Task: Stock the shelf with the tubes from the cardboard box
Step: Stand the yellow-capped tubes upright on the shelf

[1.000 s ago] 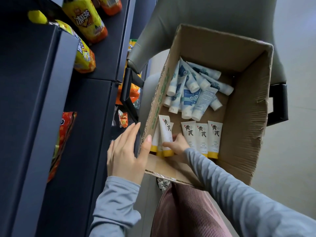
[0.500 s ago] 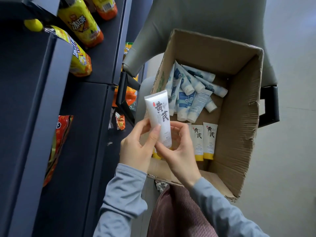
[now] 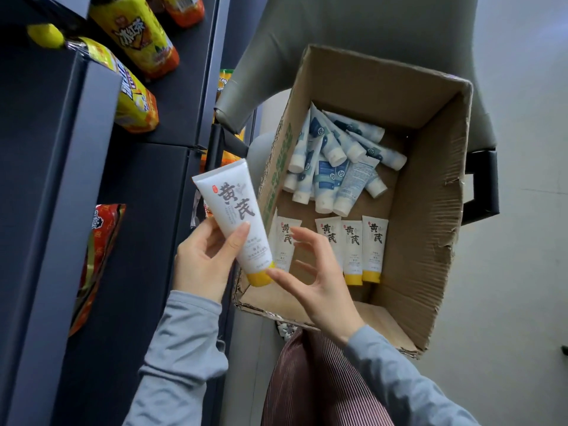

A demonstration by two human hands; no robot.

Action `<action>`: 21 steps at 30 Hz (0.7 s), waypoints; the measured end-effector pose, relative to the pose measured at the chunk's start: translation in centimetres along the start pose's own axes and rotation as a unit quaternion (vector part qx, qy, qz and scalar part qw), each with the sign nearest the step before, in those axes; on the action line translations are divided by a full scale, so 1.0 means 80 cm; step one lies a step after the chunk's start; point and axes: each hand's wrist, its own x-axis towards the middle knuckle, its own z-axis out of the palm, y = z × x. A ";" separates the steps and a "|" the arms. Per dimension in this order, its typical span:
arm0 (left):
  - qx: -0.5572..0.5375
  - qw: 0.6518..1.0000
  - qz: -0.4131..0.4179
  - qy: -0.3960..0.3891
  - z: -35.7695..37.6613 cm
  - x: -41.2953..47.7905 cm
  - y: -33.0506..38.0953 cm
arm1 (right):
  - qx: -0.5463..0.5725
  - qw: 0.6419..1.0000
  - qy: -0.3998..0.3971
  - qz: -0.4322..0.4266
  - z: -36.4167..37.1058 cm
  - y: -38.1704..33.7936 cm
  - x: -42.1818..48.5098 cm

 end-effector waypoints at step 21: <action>-0.033 0.999 -0.033 0.014 -0.019 0.000 -0.021 | -0.271 0.912 0.074 0.299 -0.025 0.165 0.090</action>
